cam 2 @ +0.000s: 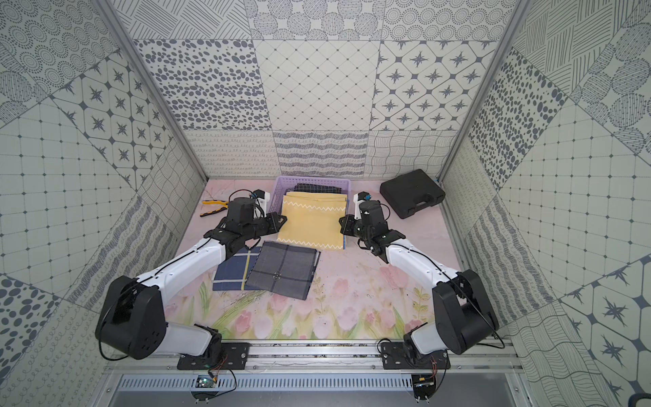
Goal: Put the folded pillowcase in the basket
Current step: Place the pillowcase in the basket.
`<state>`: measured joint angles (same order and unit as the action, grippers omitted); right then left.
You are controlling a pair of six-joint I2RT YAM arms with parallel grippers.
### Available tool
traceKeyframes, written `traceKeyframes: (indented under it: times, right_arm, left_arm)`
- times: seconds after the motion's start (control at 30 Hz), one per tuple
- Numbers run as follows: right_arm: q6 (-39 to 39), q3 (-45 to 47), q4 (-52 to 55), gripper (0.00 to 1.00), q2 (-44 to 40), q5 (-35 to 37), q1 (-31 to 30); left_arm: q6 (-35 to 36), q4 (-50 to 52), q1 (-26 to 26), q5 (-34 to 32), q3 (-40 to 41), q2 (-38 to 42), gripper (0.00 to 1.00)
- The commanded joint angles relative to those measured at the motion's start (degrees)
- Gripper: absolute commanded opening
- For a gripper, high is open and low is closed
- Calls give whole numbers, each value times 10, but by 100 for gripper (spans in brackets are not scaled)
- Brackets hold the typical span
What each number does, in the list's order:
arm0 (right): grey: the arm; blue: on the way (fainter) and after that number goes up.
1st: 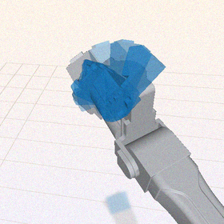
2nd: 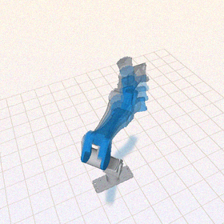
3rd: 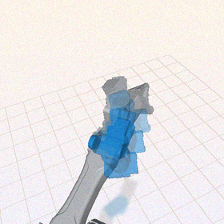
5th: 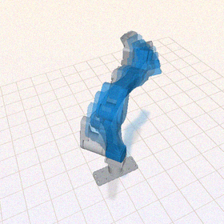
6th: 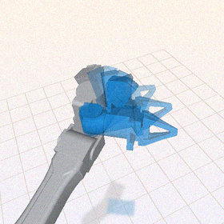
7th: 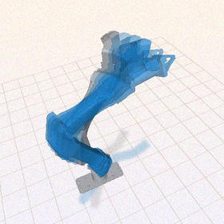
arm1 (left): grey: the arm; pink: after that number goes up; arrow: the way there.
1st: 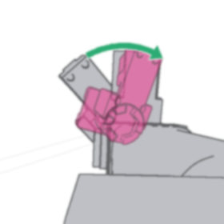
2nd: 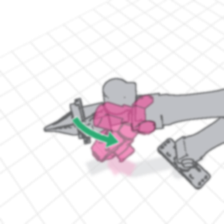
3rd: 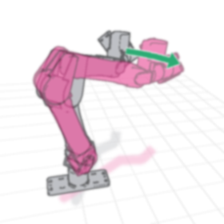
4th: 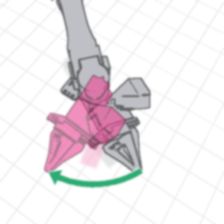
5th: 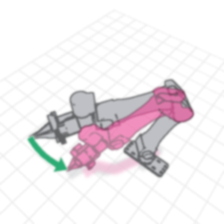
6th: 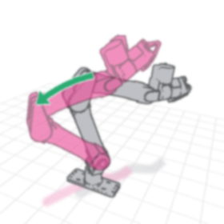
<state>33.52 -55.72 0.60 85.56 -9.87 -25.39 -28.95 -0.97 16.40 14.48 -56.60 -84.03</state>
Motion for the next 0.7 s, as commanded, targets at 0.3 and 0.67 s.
traceKeyframes:
  times: [0.3,0.67]
  right_arm:
    - [-19,-174,-39,0,159,-40,31]
    - [-15,-299,-35,0,281,-69,51]
  left_arm:
    - [26,-37,-51,30,-149,-158,0]
    - [45,-12,-72,43,-274,-270,0]
